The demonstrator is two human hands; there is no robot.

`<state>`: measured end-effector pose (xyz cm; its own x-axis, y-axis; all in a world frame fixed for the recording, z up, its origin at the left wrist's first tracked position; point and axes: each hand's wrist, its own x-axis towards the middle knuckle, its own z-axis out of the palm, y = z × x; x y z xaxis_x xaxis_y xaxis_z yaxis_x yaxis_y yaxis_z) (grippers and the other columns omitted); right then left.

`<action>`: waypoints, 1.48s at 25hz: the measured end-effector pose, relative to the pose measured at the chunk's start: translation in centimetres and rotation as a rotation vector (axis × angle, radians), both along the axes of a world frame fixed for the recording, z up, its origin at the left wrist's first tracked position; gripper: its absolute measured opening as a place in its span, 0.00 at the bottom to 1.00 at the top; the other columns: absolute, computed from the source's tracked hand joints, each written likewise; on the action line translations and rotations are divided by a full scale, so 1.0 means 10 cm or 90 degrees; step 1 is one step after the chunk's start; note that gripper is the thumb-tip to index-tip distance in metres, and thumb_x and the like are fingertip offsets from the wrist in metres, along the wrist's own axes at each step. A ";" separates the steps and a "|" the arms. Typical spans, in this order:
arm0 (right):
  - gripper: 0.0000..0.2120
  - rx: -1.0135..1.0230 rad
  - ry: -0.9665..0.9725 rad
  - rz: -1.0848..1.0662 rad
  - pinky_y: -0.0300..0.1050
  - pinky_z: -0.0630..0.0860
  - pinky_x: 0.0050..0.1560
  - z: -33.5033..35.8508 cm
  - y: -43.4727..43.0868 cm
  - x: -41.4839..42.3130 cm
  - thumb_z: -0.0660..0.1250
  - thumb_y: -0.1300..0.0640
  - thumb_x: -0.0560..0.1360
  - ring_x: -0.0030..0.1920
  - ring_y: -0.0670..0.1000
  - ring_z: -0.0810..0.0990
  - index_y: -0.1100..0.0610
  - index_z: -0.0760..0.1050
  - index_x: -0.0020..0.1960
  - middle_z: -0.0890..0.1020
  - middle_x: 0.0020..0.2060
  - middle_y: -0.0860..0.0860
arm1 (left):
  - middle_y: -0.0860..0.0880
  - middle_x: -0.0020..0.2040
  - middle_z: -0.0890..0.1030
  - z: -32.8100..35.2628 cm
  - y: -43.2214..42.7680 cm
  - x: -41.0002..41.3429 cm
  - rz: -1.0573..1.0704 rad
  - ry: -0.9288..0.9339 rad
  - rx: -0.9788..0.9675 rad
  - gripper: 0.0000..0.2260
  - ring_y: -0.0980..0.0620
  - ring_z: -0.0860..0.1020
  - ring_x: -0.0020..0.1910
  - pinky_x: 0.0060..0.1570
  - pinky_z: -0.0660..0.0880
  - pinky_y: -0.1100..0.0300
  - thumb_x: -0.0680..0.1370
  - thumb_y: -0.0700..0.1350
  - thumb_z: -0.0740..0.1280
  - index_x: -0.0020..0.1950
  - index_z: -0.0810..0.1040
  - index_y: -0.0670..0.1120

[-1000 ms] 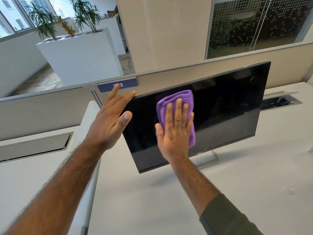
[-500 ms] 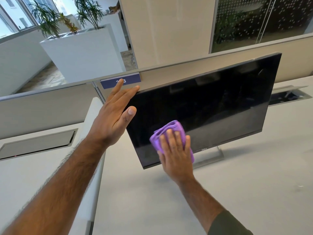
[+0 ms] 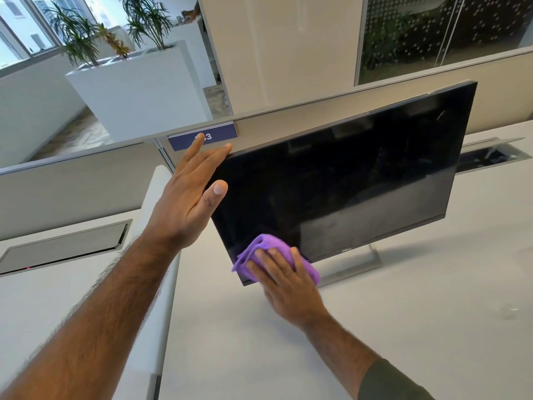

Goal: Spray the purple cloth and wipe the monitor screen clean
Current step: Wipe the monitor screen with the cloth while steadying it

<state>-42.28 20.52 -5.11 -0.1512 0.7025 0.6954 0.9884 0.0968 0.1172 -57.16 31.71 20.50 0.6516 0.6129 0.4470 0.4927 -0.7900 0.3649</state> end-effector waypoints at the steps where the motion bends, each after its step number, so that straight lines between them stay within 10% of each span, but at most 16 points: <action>1: 0.36 0.021 0.026 -0.045 0.66 0.56 0.77 0.01 0.00 0.14 0.67 0.52 0.78 0.81 0.58 0.54 0.51 0.54 0.82 0.55 0.80 0.54 | 0.51 0.81 0.64 0.00 0.00 0.00 -0.003 -0.006 0.001 0.43 0.55 0.48 0.83 0.76 0.57 0.35 0.76 0.75 0.38 0.80 0.63 0.50; 17: 0.29 0.205 0.412 -0.308 0.67 0.57 0.77 1.20 0.31 0.99 0.55 0.49 0.86 0.81 0.65 0.52 0.62 0.52 0.81 0.55 0.80 0.64 | 0.49 0.79 0.67 0.00 -0.02 0.02 -0.003 -0.014 0.023 0.41 0.53 0.49 0.83 0.76 0.57 0.34 0.78 0.72 0.39 0.80 0.65 0.49; 23: 0.30 0.107 0.291 -0.242 0.62 0.52 0.80 1.15 0.26 0.81 0.58 0.49 0.85 0.81 0.63 0.50 0.60 0.54 0.81 0.51 0.81 0.59 | 0.48 0.82 0.62 0.07 -0.14 0.23 0.094 0.138 0.186 0.36 0.48 0.47 0.83 0.80 0.45 0.41 0.82 0.66 0.36 0.82 0.61 0.48; 30: 0.29 0.086 0.194 -0.167 0.61 0.54 0.80 1.23 0.17 1.13 0.57 0.47 0.85 0.82 0.60 0.52 0.57 0.53 0.81 0.52 0.82 0.57 | 0.55 0.84 0.47 0.24 -0.37 1.29 0.008 0.192 0.108 0.41 0.56 0.41 0.82 0.81 0.43 0.53 0.76 0.72 0.31 0.83 0.48 0.53; 37: 0.29 0.190 0.462 -0.335 0.63 0.56 0.79 1.53 0.18 1.92 0.50 0.47 0.87 0.82 0.61 0.48 0.61 0.49 0.82 0.51 0.82 0.60 | 0.58 0.83 0.52 0.23 -0.41 1.42 0.017 0.171 0.067 0.36 0.60 0.46 0.82 0.81 0.50 0.52 0.79 0.71 0.35 0.83 0.51 0.56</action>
